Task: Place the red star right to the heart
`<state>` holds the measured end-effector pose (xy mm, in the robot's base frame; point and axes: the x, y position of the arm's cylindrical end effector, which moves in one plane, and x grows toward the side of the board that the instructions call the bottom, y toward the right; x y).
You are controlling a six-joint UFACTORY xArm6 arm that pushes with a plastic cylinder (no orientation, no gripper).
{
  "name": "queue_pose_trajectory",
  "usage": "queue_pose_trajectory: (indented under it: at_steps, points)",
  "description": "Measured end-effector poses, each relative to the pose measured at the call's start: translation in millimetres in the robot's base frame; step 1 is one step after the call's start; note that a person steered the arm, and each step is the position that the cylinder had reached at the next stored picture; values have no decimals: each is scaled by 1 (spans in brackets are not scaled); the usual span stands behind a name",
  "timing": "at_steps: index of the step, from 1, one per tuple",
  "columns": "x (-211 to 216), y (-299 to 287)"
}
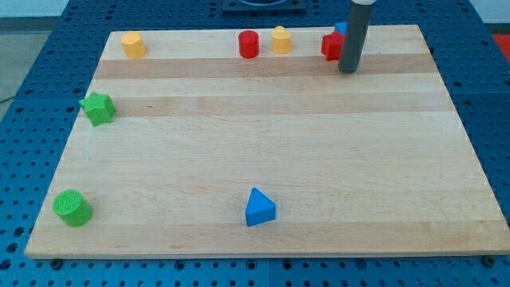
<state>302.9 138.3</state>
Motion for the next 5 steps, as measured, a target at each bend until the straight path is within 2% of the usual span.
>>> queue_pose_trajectory:
  at_steps: [3, 4, 5]
  points:
    - [-29, -73]
    - [-27, -75]
    - [-4, -42]
